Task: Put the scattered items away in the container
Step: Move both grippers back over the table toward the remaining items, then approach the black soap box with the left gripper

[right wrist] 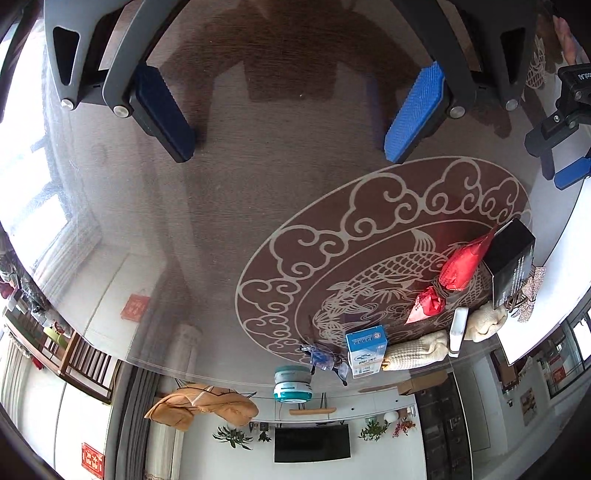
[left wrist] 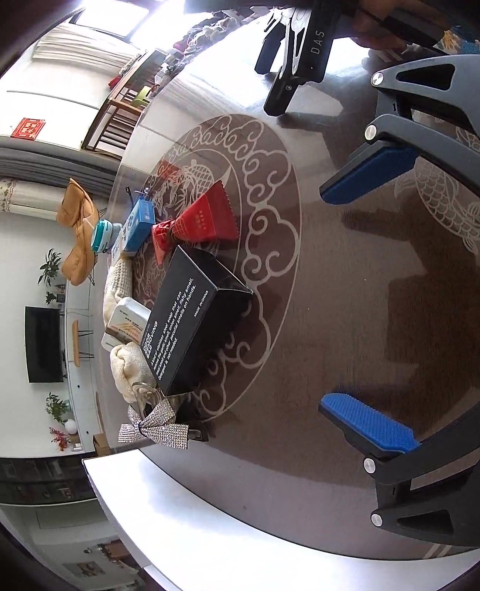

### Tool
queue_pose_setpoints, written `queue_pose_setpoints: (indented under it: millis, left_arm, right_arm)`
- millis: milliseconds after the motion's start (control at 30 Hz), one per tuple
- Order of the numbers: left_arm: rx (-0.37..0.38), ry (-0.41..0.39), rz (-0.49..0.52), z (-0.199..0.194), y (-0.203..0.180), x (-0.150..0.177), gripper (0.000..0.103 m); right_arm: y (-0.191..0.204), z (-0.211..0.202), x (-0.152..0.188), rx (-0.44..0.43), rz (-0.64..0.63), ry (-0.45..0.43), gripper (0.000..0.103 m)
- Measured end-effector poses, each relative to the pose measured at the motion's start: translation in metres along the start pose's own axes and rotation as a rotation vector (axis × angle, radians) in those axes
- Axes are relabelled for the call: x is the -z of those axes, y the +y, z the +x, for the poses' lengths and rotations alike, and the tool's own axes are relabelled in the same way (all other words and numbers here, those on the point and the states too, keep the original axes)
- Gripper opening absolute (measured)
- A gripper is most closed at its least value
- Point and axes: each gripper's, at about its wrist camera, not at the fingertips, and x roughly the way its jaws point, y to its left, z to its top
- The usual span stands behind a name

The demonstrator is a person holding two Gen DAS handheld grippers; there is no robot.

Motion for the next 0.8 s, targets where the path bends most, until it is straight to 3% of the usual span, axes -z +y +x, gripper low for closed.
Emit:
queue_pose_setpoints:
  millis: [267,567,767,800]
  left_arm:
    - [-0.024,0.007,0.014,0.000,-0.003,-0.001,0.103]
    - [0.042,-0.022,-0.039,-0.003,0.009,-0.002,0.103]
    - [-0.073,0.040,0.049,0.013,-0.010,-0.011,0.103]
    - [-0.058,0.039,0.055,0.014,-0.011,-0.013,0.103]
  right_arm:
    - [0.000,0.000,0.000,0.000,0.000,0.000,0.103]
    - [0.000,-0.001,0.000,0.000,0.001,0.000,0.103]
    - [0.000,-0.001,0.000,0.000,0.001,0.000,0.103]
    - [0.000,-0.001,0.001,0.000,0.001,0.000,0.103]
